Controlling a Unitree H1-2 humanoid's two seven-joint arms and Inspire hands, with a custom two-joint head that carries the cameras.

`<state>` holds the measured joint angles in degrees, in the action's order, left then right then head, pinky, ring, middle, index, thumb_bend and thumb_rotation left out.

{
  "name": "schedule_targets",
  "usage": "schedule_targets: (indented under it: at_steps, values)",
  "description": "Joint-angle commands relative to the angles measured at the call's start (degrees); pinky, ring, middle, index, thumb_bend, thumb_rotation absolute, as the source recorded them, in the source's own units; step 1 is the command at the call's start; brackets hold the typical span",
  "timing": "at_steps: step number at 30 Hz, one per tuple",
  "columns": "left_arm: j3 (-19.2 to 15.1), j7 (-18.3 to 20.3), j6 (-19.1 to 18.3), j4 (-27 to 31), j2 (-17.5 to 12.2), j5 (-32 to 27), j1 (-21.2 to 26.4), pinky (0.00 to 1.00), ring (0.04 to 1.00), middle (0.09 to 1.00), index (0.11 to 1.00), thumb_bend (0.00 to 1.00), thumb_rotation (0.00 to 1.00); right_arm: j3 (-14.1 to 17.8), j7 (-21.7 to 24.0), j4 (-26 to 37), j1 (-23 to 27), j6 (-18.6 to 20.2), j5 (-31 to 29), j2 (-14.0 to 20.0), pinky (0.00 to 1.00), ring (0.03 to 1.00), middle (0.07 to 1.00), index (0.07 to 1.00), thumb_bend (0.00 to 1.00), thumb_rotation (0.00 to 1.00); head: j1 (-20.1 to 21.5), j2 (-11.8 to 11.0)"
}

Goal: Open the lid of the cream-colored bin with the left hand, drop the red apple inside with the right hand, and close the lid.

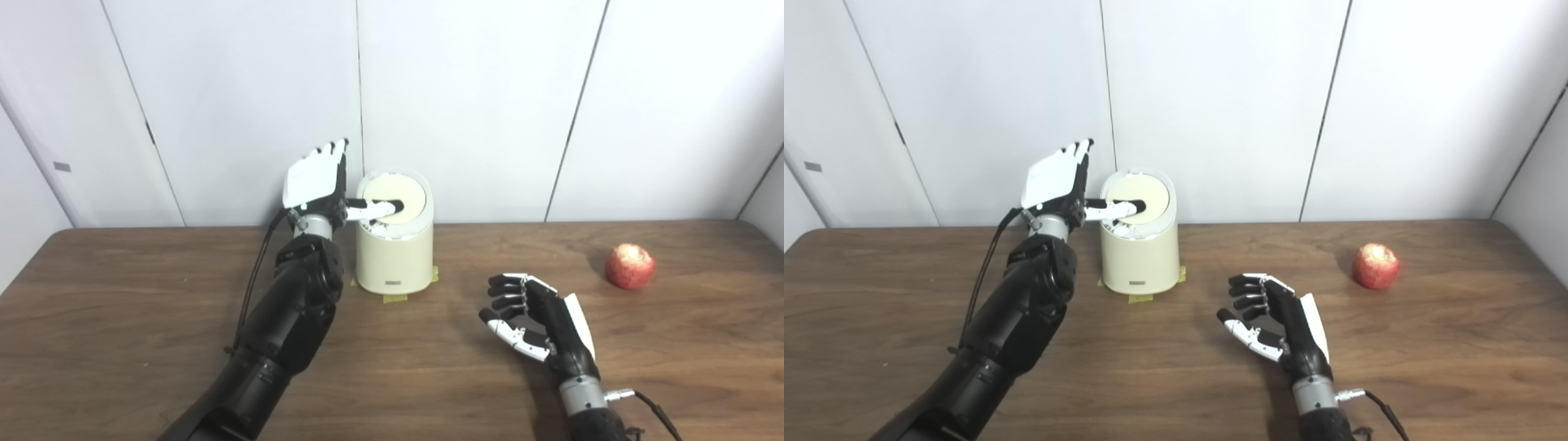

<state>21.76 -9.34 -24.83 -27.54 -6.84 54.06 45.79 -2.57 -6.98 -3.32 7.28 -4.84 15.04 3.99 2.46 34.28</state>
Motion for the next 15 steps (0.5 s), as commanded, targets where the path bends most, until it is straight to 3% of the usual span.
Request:
schedule_targets:
  at_steps: [1,8,15]
  values:
    - [1.38,-3.68,0.94,-0.19,-2.12,3.2,2.9,1.0,1.0,1.0,1.0,1.0,0.26,-0.18,-0.21,1.44,0.76,-0.59,0.31,-0.46,0.49,0.579,0.621,0.627,0.29,0.19,-0.05,0.13]
    - [6.68,-4.68,-1.31,-0.93,-4.48,9.59,3.56,1.0,1.0,1.0,1.0,1.0,0.1,-0.36,-0.33,1.38,0.9,-0.51,1.02,-0.32,0.5,0.583,0.623,0.629,0.29,0.18,-0.02,0.01]
    - [7.0,-3.89,-1.2,-1.2,-4.94,11.1,3.23,1.0,1.0,1.0,1.0,1.0,0.11,-0.29,-0.19,1.11,0.98,-1.04,0.69,-0.35,0.5,0.582,0.625,0.628,0.29,0.16,-0.05,-0.06]
